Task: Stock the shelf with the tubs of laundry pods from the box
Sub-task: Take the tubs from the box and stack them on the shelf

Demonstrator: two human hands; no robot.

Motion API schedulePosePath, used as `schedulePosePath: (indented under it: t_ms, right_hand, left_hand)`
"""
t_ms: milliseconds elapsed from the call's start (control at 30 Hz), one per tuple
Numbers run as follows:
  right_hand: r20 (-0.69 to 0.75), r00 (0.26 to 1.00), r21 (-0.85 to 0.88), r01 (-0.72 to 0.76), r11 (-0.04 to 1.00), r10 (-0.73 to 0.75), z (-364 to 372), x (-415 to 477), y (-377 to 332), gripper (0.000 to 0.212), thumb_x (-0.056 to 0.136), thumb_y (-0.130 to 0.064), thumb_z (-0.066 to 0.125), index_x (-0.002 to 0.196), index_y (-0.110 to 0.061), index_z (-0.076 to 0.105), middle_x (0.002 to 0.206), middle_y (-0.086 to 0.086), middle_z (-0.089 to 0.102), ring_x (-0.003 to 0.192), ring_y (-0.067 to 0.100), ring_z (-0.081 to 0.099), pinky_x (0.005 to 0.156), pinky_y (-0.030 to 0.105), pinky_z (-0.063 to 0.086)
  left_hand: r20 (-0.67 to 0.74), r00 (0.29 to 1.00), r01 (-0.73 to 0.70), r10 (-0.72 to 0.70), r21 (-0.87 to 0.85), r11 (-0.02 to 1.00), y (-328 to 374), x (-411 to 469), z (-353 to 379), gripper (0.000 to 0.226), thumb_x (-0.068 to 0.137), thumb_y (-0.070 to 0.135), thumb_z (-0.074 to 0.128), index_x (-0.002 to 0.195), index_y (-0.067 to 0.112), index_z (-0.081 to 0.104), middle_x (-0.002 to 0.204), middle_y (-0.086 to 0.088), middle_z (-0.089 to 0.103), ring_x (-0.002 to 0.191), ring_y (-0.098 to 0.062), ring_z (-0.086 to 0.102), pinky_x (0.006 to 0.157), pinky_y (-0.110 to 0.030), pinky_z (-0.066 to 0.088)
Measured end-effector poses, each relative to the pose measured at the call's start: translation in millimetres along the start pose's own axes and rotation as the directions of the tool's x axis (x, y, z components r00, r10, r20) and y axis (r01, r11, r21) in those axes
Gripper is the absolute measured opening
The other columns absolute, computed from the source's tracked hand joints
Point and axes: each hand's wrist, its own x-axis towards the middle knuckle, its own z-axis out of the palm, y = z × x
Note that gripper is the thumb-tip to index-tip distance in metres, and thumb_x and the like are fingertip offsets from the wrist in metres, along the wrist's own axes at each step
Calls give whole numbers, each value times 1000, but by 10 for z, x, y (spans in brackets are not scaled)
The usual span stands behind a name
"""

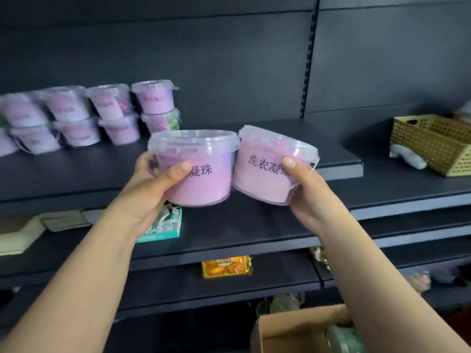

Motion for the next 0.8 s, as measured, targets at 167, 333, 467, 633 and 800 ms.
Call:
schedulePosePath:
  t_ms: [167,333,467,633,800]
  right_hand:
    - [-161,987,-140,-25,990,2,448,633,320,121,29,-59,87,130,-7,45,120,9,63,108,21,62,96,38,48]
    - [-295,955,-354,-74,932,-36,638,1215,633,118,30,-61,86,129,-12,44,122,7,60,110,20,61,96,43,49]
    - [-285,956,-569,-110,815,-70,642,1409,744,86,51,-37,87,126,-18,49,121,-1,62,111,12,59,97,34,48]
    - [-490,859,-465,-114,878,-148,635,1400,826,99,72,-15,77,146,-20,12,141,-1,39,116,12,49,97,29,38]
    - [-421,867,-659,-89,747,-268,762,1443,904,112,66,-8,81,147,-18,4,147,0,24,135,15,31,111,34,30]
  left_hand:
    - [-115,993,-17,21,35,999,-146,452,-568,111,11,50,87,107,18,42,101,3,62,89,-3,62,85,-24,48]
    - [-133,991,62,-24,294,954,-359,1020,-1227,104,25,55,76,116,29,35,127,-7,53,109,-15,53,96,-31,42]
    - [-57,997,77,-61,348,934,-479,1312,-1478,103,32,59,72,123,30,36,128,-3,53,112,-11,53,100,-32,41]
    - [49,991,91,-120,395,914,-552,1482,-1578,100,72,25,77,146,27,11,140,-7,46,120,-8,46,107,-30,32]
    - [146,980,37,-137,539,842,-556,1619,-1483,113,72,24,77,144,41,-7,147,-5,36,124,-13,44,108,-35,34]
